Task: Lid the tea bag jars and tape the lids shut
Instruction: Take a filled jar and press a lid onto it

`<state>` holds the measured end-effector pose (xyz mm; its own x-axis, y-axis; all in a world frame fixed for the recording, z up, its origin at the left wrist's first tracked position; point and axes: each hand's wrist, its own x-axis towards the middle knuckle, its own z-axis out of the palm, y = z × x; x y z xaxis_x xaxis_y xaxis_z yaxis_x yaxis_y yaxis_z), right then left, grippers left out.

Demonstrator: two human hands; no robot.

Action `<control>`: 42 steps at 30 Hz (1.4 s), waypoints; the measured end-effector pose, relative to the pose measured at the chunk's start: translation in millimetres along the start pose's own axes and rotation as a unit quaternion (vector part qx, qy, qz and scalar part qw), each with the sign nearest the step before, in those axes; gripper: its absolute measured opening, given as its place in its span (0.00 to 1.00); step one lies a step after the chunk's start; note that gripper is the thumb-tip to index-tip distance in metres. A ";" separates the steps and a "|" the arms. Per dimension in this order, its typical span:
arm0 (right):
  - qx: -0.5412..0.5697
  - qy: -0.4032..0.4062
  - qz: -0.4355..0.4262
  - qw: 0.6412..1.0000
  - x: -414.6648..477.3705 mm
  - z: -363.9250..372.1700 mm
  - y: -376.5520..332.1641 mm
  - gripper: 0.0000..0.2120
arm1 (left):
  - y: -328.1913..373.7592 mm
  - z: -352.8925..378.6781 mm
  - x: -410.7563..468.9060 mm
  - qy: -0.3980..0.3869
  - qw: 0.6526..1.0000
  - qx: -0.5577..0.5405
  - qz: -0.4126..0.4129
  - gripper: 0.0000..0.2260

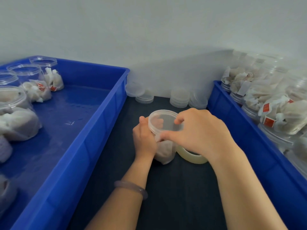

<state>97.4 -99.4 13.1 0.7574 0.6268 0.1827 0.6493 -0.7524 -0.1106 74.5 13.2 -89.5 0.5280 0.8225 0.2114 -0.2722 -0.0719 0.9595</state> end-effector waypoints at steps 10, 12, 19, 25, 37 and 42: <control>0.312 0.093 -0.069 0.943 14.9 44.9 -5.9 0.25 | 2.8 0.5 0.1 0.010 0.999 0.013 -0.029 0.24; 0.256 0.146 -0.055 0.954 12.8 51.3 -12.5 0.26 | 0.6 -1.0 1.8 0.005 0.999 0.019 -0.038 0.26; 0.256 0.176 -0.070 0.948 12.7 56.7 -10.6 0.23 | 3.8 -4.1 1.2 -0.094 0.993 0.023 -0.065 0.22; 0.309 0.208 -0.050 0.927 6.2 58.3 -20.2 0.27 | -3.1 -4.7 -0.1 0.005 0.989 0.146 0.006 0.16; 0.162 -0.027 0.031 0.986 -42.7 101.2 64.6 0.15 | 6.4 -24.7 -38.3 0.040 0.974 0.121 0.189 0.07; 0.359 -0.037 -0.002 0.933 -59.8 88.8 56.3 0.10 | 7.6 -40.0 -70.0 -0.212 0.953 0.170 0.131 0.14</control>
<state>94.7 -161.3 -90.8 0.7409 0.6608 0.1200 0.5098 -0.4370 -0.7410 3.3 -22.4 -104.5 0.7755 0.4541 0.4386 -0.2007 -0.4813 0.8533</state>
